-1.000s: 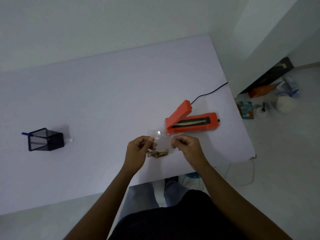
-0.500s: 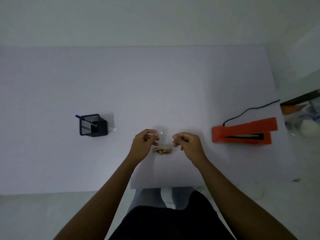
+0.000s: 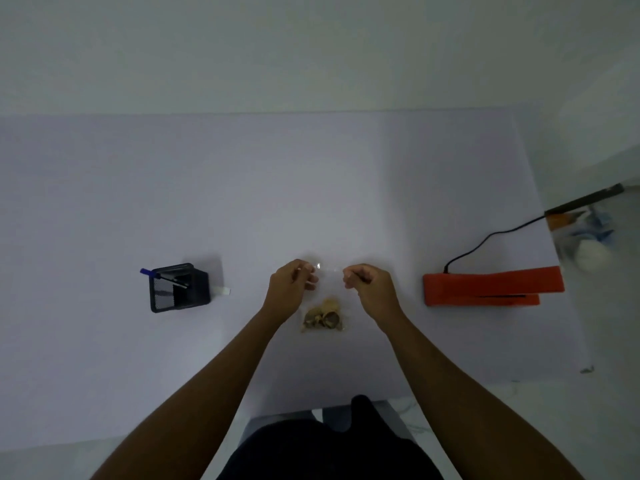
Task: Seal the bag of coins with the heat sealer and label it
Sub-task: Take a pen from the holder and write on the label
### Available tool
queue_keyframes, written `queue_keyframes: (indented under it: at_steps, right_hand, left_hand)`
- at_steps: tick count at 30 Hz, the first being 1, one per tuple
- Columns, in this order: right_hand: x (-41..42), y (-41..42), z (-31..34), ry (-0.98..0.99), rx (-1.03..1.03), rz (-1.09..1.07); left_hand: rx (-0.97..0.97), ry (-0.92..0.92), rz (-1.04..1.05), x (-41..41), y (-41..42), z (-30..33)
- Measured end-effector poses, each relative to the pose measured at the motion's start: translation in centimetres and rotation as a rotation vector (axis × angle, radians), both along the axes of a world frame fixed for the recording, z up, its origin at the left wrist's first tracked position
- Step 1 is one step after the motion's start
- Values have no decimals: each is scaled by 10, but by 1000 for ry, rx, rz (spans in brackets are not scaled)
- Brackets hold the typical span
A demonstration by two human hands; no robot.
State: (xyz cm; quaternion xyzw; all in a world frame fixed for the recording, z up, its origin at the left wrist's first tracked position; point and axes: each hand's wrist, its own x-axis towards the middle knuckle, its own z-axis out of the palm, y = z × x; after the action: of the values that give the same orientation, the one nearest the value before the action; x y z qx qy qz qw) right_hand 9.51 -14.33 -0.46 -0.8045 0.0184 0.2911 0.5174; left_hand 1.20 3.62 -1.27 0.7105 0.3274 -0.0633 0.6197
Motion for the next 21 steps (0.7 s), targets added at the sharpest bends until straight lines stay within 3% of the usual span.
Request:
queue_keyframes:
  at_steps: [4, 8, 15, 21]
  right_hand:
    - [9, -2, -16, 24, -36, -18]
    - [23, -2, -27, 58, -84, -29]
    - [28, 13, -12, -69, -146, -69]
    - [6, 59, 29, -127, -3, 40]
  left_hand:
    - [214, 122, 7, -2, -3, -16]
    - [275, 199, -28, -10, -9, -23]
    - [243, 211, 35, -17, -10, 1]
    - [295, 81, 193, -35, 30, 55]
